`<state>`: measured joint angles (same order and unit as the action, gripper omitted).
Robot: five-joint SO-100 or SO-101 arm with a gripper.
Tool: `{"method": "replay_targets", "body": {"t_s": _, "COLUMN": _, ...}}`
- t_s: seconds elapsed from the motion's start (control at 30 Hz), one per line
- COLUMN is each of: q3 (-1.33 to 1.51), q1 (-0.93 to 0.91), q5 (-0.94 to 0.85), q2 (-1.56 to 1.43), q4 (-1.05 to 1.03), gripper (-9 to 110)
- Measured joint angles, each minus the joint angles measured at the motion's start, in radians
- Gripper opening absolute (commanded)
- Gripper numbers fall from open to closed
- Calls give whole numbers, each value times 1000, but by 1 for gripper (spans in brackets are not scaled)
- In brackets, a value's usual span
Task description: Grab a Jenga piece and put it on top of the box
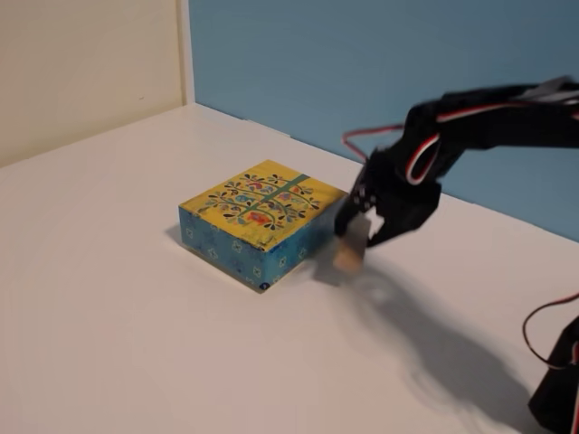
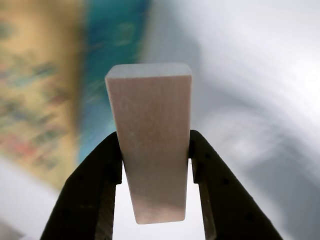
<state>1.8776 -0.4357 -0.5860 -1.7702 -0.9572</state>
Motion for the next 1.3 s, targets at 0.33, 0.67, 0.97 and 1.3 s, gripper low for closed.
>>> {"method": "replay_targets", "body": {"t_s": 0.33, "q3": -35, "q1": 67, "q5": 143, "q2": -301, "q4": -144, "gripper": 0}}
{"method": "replay_targets", "body": {"t_s": 0.67, "q3": -219, "q1": 118, "q5": 229, "q2": -345, "q4": -242, "gripper": 0}}
{"method": "replay_targets", "body": {"t_s": 0.97, "q3": -383, "q1": 199, "q5": 247, "q2": -199, "q4": -285, "gripper": 0}}
{"method": "replay_targets", "body": {"t_s": 1.3, "q3": -643, "q1": 225, "q5": 235, "q2": 114, "q4": -376, "gripper": 0}}
